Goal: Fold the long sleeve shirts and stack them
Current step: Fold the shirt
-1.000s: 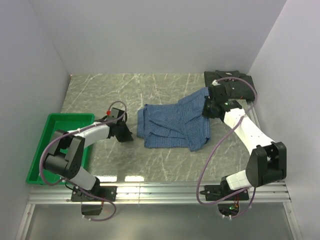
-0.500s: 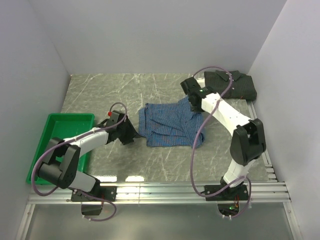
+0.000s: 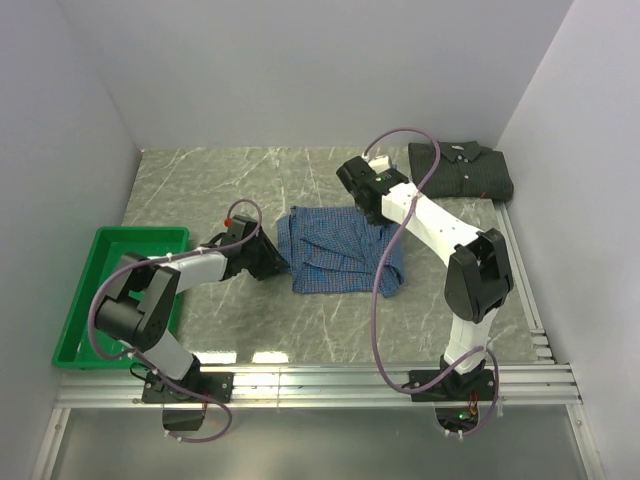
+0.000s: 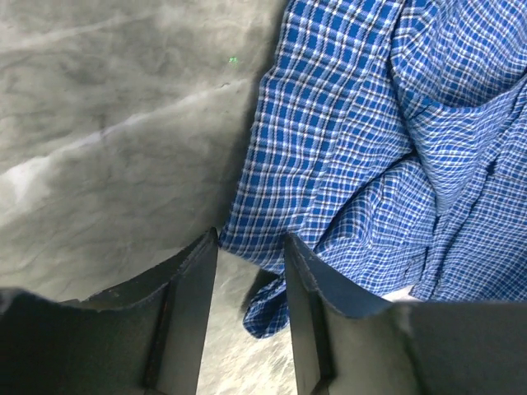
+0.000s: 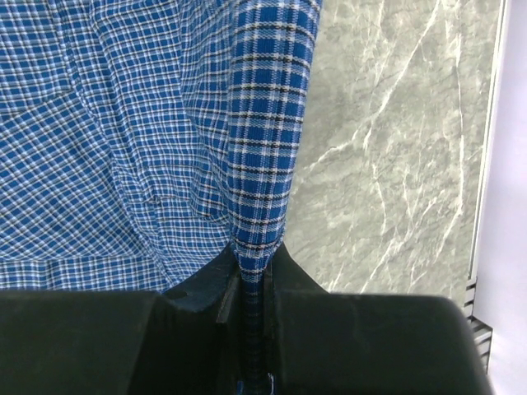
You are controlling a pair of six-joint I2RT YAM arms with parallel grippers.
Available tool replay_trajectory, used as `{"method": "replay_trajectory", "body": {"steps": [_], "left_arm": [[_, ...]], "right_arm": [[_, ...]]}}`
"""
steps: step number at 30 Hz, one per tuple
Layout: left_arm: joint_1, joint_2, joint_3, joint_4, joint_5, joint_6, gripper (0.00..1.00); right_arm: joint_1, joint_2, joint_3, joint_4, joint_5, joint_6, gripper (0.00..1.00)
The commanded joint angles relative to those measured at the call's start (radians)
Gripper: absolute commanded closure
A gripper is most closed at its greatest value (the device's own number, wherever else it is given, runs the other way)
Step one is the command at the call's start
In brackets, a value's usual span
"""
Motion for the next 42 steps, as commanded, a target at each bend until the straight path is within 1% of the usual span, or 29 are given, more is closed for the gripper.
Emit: {"method": "replay_trajectory", "body": {"steps": [1, 4, 5, 7, 8, 9, 10, 11, 15, 18, 23, 26, 32, 42], "left_arm": [[-0.002, 0.027, 0.003, 0.062, 0.018, -0.020, 0.56], [-0.002, 0.045, -0.003, 0.063, 0.017, -0.027, 0.61], [-0.002, 0.048, -0.006, 0.069, 0.018, -0.030, 0.67], [-0.002, 0.056, -0.017, 0.079, 0.026, -0.036, 0.73], [-0.004, 0.056, -0.021, 0.083, 0.029, -0.037, 0.83], [-0.011, 0.051, -0.021, 0.082, 0.026, -0.037, 0.87], [-0.015, 0.050, -0.026, 0.080, 0.023, -0.036, 0.95], [-0.018, 0.050, -0.027, 0.077, 0.021, -0.034, 0.99], [-0.048, 0.036, -0.052, 0.091, 0.023, -0.054, 0.99], [-0.065, 0.002, -0.110, 0.125, 0.029, -0.091, 1.00], [-0.097, -0.061, -0.162, 0.132, 0.001, -0.139, 0.99], [-0.104, -0.088, -0.191, 0.137, -0.009, -0.159, 1.00], [-0.107, -0.122, -0.213, 0.140, -0.019, -0.172, 1.00], [-0.124, -0.131, -0.233, 0.154, -0.017, -0.195, 1.00]], "right_arm": [[0.017, -0.005, 0.055, -0.015, 0.042, 0.026, 1.00], [0.032, 0.011, 0.070, -0.025, 0.044, 0.031, 1.00], [0.040, 0.016, 0.077, -0.026, 0.044, 0.035, 1.00], [0.046, 0.030, 0.099, -0.041, 0.050, 0.044, 1.00], [0.057, 0.036, 0.112, -0.049, 0.053, 0.052, 1.00], [0.061, 0.042, 0.121, -0.069, 0.061, 0.058, 1.00], [0.066, 0.057, 0.145, -0.080, 0.079, 0.064, 1.00], [0.075, 0.064, 0.158, -0.089, 0.088, 0.078, 1.00], [0.109, 0.110, 0.216, -0.149, 0.122, 0.121, 1.00], [0.138, 0.163, 0.262, -0.176, 0.142, 0.146, 1.00], [0.193, 0.217, 0.297, -0.170, 0.145, 0.161, 1.00], [0.239, 0.269, 0.322, -0.138, 0.141, 0.144, 1.00], [0.327, 0.318, 0.339, -0.087, 0.116, 0.081, 1.00], [0.387, 0.363, 0.336, 0.020, 0.035, 0.002, 1.00]]}}
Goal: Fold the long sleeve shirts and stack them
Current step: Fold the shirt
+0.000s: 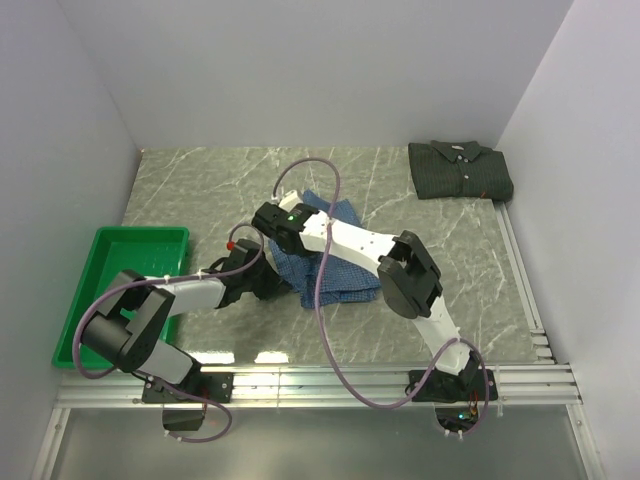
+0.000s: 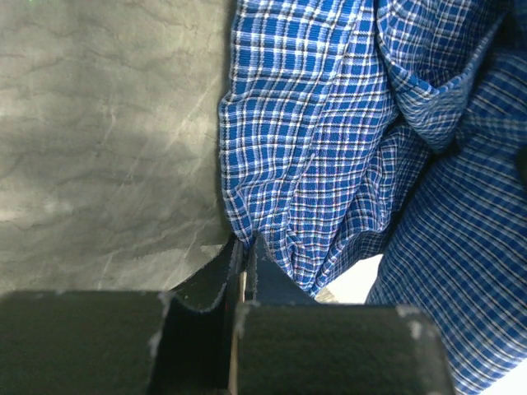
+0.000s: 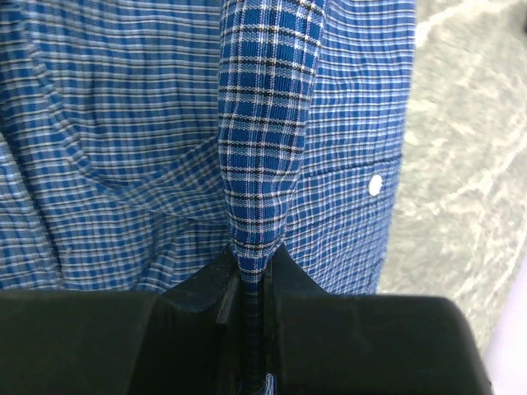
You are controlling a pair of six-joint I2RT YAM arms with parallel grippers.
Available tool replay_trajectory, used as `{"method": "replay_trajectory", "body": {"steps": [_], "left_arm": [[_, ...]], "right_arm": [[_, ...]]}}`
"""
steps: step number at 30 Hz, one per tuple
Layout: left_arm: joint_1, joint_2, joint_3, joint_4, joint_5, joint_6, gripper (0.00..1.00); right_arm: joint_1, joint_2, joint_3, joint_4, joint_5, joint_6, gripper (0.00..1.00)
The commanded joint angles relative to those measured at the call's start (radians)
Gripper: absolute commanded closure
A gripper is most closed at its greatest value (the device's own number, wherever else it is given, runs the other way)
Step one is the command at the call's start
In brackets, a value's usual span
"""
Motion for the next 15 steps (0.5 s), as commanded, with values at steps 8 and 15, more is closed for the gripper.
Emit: {"method": "replay_trajectory", "body": {"steps": [8, 15], "left_arm": [[-0.019, -0.024, -0.020, -0.017, -0.023, -0.007, 0.99], [-0.021, -0.028, -0.024, -0.027, -0.033, -0.005, 0.99]], "right_arm": [[0.007, 0.014, 0.047, 0.119, -0.075, -0.030, 0.75], [0.006, -0.061, 0.004, 0.180, -0.149, -0.009, 0.57]]}}
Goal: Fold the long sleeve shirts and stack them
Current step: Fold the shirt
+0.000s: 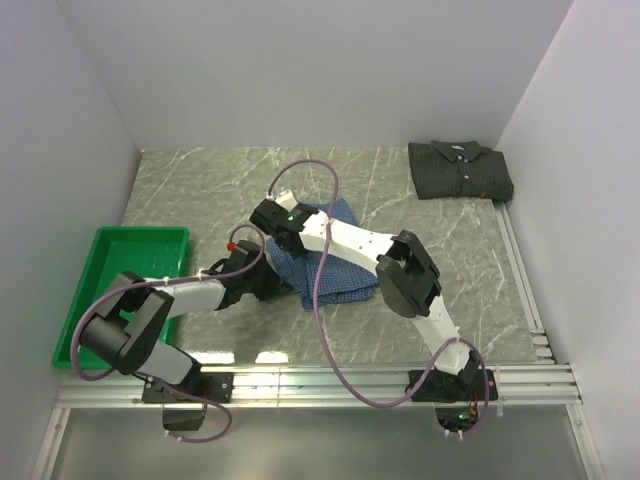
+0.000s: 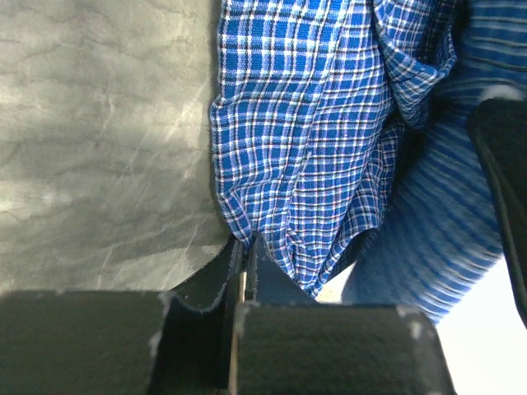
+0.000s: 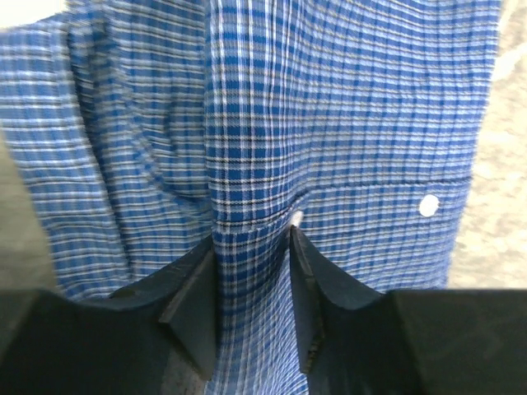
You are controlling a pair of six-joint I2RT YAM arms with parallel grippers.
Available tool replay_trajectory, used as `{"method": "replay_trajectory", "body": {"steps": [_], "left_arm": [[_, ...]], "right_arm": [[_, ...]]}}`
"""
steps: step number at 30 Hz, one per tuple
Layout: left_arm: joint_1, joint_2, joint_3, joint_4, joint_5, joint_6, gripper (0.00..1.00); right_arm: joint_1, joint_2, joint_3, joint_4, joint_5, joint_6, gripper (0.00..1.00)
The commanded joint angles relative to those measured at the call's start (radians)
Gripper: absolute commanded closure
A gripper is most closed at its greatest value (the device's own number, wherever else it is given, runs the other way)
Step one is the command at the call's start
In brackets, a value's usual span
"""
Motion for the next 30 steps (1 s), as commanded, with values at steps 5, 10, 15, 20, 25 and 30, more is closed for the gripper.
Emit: {"method": "replay_trajectory", "body": {"steps": [5, 10, 15, 20, 25, 30], "left_arm": [[-0.008, -0.038, -0.016, -0.049, -0.048, -0.008, 0.99], [-0.008, -0.052, -0.019, -0.062, -0.063, -0.006, 0.99], [-0.008, -0.044, -0.011, -0.063, -0.057, 0.000, 0.99], [-0.008, -0.048, -0.008, -0.068, -0.063, 0.005, 1.00], [-0.010, -0.050, -0.004, -0.077, -0.069, 0.006, 0.99], [-0.011, -0.062, -0.001, -0.101, -0.089, 0.008, 1.00]], "right_arm": [[0.004, -0.090, -0.036, 0.100, -0.036, 0.031, 0.58], [0.006, -0.098, -0.076, 0.136, -0.047, 0.025, 0.85], [0.012, -0.096, -0.056, 0.130, -0.055, 0.015, 1.00], [0.024, -0.151, -0.067, 0.137, -0.052, 0.012, 1.00], [0.037, -0.162, -0.061, 0.117, -0.032, 0.011, 1.00], [0.053, -0.173, -0.070, 0.106, -0.018, 0.001, 1.00]]}}
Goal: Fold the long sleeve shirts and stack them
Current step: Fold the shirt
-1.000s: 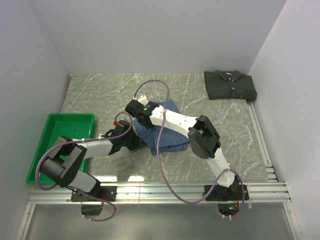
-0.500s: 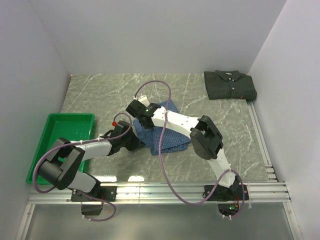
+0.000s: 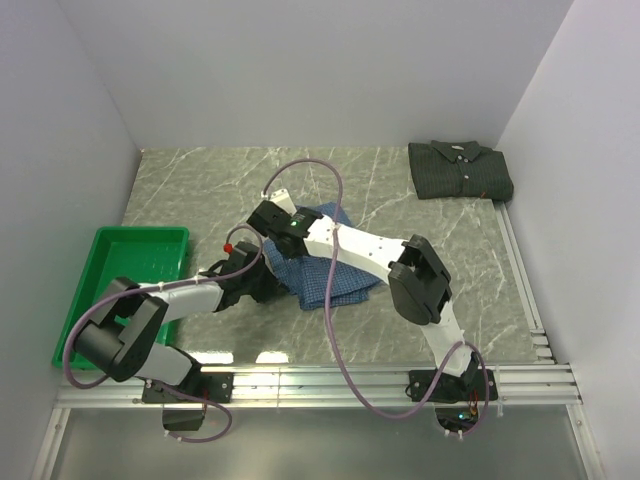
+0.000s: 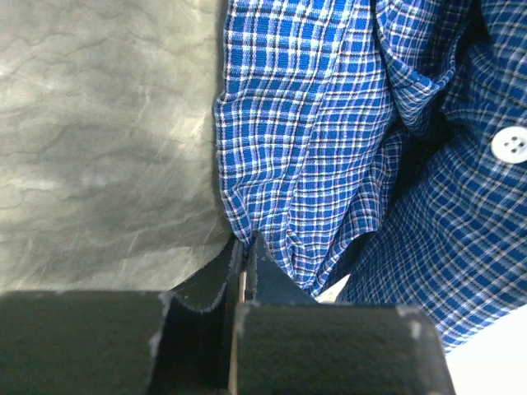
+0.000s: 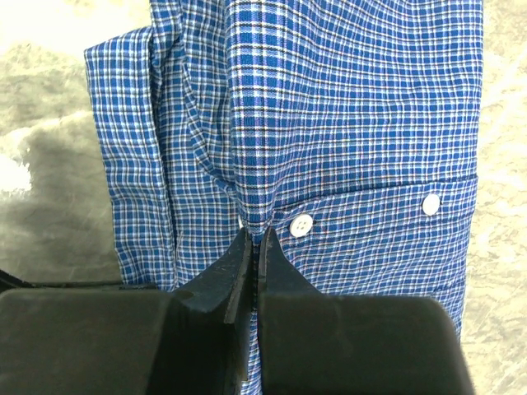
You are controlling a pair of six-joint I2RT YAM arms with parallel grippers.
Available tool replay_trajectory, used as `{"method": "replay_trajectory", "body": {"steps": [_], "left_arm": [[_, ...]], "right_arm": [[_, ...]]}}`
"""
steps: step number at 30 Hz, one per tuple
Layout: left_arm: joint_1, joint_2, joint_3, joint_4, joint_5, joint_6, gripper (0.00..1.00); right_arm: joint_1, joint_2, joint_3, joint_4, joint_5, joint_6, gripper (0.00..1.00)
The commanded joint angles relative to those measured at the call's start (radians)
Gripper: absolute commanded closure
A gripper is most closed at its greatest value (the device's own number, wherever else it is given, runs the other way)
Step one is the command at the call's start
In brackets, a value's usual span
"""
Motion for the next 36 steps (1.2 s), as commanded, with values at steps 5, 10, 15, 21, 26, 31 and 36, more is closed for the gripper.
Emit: {"method": "replay_trajectory", "body": {"steps": [5, 10, 15, 21, 26, 31, 36], "left_arm": [[-0.005, -0.038, 0.010, -0.065, -0.049, 0.011, 1.00], [-0.005, -0.047, 0.009, -0.068, -0.051, 0.014, 0.99], [-0.006, -0.065, -0.005, -0.065, -0.054, 0.002, 0.99], [-0.006, -0.163, -0.006, -0.134, -0.075, -0.001, 0.77], [-0.006, -0.300, 0.046, -0.260, -0.135, 0.020, 0.37], [-0.011, -0.350, 0.147, -0.333, -0.126, 0.039, 0.34], [-0.029, -0.247, 0.309, -0.278, -0.060, 0.069, 0.41]], "right_arm": [[0.023, -0.077, -0.044, 0.056, 0.004, -0.033, 1.00], [0.031, -0.035, -0.065, 0.087, -0.051, -0.044, 0.98], [0.033, -0.050, -0.079, 0.121, -0.089, -0.039, 0.82], [0.017, -0.168, -0.053, 0.129, -0.135, -0.022, 0.54], [-0.032, -0.352, -0.172, 0.167, -0.155, 0.039, 0.48], [-0.206, -0.591, -0.495, 0.341, -0.333, 0.133, 0.51], [-0.397, -0.777, -0.827, 0.584, -0.646, 0.208, 0.54]]}}
